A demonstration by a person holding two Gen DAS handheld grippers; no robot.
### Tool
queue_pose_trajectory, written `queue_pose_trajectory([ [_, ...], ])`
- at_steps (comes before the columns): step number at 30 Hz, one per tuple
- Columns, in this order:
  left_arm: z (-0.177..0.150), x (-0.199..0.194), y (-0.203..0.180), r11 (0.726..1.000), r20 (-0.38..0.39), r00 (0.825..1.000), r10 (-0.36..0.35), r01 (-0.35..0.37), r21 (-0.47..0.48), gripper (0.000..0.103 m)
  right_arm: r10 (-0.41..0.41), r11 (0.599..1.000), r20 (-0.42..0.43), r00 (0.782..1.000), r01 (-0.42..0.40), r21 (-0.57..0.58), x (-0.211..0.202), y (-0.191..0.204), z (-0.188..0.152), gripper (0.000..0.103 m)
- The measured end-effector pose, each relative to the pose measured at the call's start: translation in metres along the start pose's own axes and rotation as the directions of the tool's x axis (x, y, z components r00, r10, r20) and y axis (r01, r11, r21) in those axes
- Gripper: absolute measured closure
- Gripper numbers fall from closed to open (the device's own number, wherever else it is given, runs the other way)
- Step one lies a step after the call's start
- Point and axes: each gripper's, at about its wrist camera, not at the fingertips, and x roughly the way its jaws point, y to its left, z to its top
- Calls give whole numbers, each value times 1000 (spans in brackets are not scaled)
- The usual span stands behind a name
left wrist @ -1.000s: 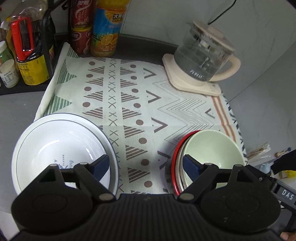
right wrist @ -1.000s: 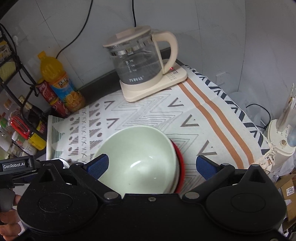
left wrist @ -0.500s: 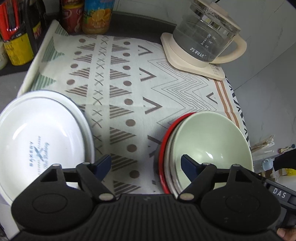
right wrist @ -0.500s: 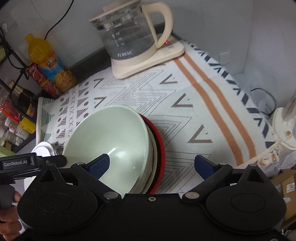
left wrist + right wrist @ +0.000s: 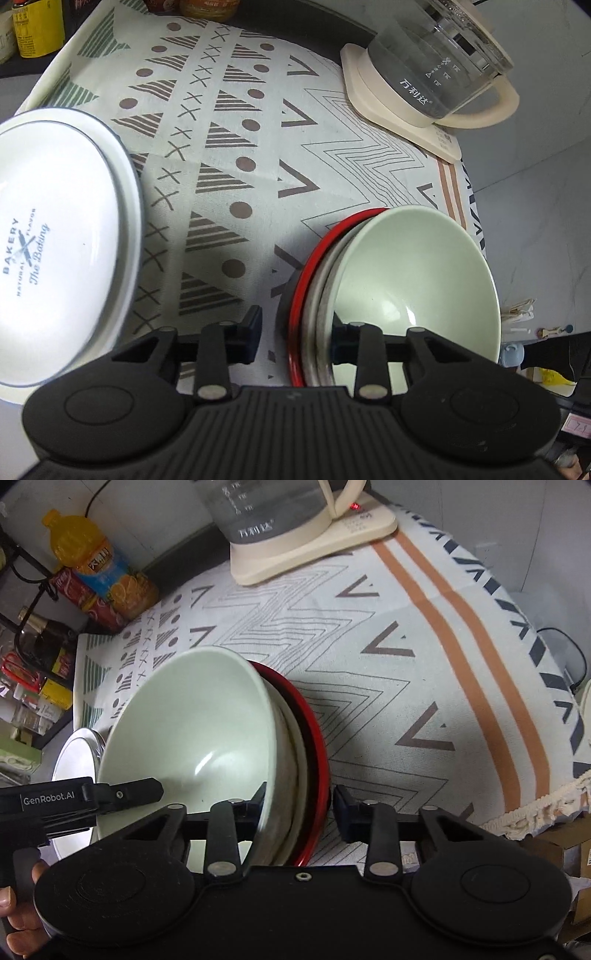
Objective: Organize plates and bowls
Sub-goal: 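Lift the bowl stack with both grippers and carry it over the plate stack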
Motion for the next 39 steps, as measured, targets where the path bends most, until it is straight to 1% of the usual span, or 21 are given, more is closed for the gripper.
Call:
queue_pose_trajectory([
  [3,0,9,4,998,-22,1000,-14,13,-57,77,4,1000,-12,1000,-4,-18,5,0,2,72],
  [8,-1,9,7,996,-4,1000,-23,23,-86,77,27,999,0,1000,-27,-47,8,-3,6,71],
  [13,-3,7,7,996,-5,1000,-9,9,-91,77,30,994,12,999,-28,-106,8,3,8,73],
  [15,-3,6,8,996,-7,1000,-3,3,-87,77,41,995,16,999,-39,-95,6,3,9,74],
  [18,-3,3,9,996,-2,1000,-9,9,-85,77,51,992,33,998,-47,-113,2,7,12,74],
  [20,-2,-5,9,997,11,1000,-4,5,-79,77,49,990,50,998,-42,-135,-2,13,14,74],
  [22,0,-11,11,996,28,1000,-8,10,-85,77,63,989,59,996,-54,-134,-5,16,18,74],
  [25,5,-19,14,997,34,999,-12,15,-82,77,72,987,73,995,-60,-148,-8,25,21,74],
  [29,11,-32,19,996,58,998,-32,36,-80,77,84,987,83,993,-71,-145,-13,36,24,74],
  [32,16,-42,24,997,65,998,-22,26,-72,77,90,987,91,992,-76,-142,-17,44,26,74],
  [39,22,-77,44,998,112,994,-3,11,-67,77,123,980,121,985,-101,-171,-25,77,25,74],
])
